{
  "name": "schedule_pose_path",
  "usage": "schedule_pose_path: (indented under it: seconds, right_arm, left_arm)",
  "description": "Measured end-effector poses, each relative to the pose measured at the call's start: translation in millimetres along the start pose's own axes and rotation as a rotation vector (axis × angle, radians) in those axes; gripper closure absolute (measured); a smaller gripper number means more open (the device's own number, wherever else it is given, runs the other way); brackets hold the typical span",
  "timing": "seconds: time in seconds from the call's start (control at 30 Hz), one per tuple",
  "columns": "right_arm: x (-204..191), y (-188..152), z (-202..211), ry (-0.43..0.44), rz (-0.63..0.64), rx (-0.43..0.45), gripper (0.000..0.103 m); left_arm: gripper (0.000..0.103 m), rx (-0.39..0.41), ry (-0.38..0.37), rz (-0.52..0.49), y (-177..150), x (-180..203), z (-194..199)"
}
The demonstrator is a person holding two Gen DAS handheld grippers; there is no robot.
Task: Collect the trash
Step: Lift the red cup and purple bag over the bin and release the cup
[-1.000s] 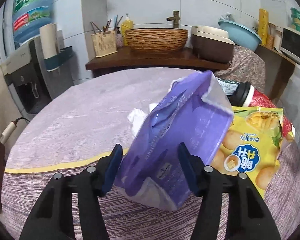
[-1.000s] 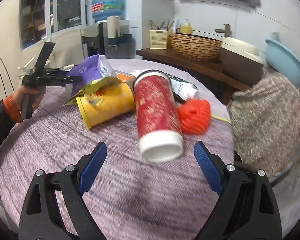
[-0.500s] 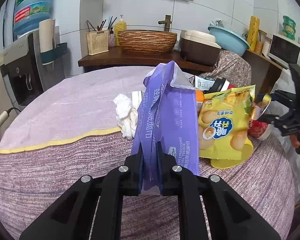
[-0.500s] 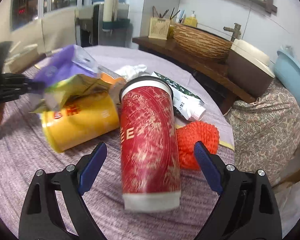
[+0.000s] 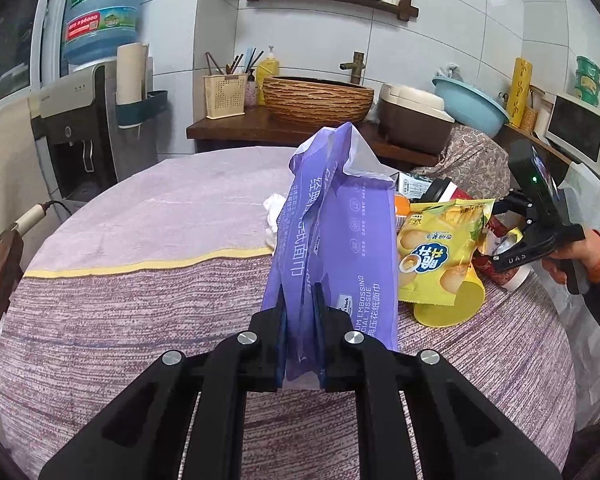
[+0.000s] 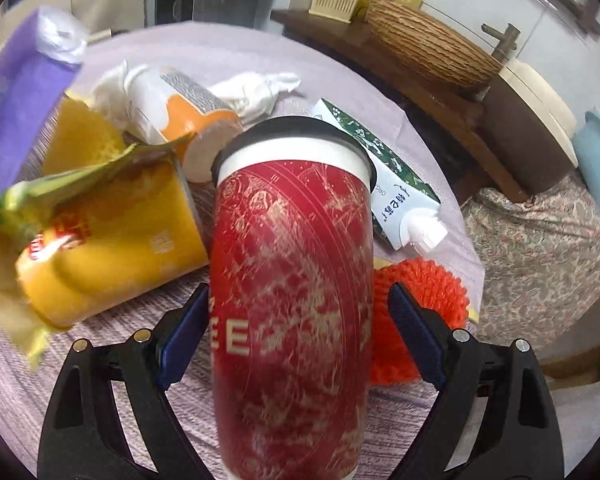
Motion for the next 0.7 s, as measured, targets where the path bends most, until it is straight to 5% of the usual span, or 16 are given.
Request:
schedule_pose_path:
  seconds: [0.1, 0.3, 0.7]
  right_arm:
    - [-1, 2, -2, 0.016, 0.000, -0.012, 0.025]
    - [-1, -2, 1, 0.018, -0.022, 0.026, 0.026]
    - [17, -21, 74, 0.135, -0.137, 0.237, 0.026]
  left_arm:
    - [0.091, 0.000, 0.001, 0.016, -5, -2, 1]
    - [0.091, 0.009, 0.001, 0.058, -8, -3, 5]
    - [0.091, 0.071, 0.019, 0.062, 4, 27, 39]
Point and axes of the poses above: each gripper's, at about its wrist camera, not at the fingertips, and z roughly against the way its jaws point, x to its right, y to its top, the point moved 6 cm from there along -z, roughly the way its jaws point, and after that the axes turned 10 degrees about -z, right-handed, at the moved point
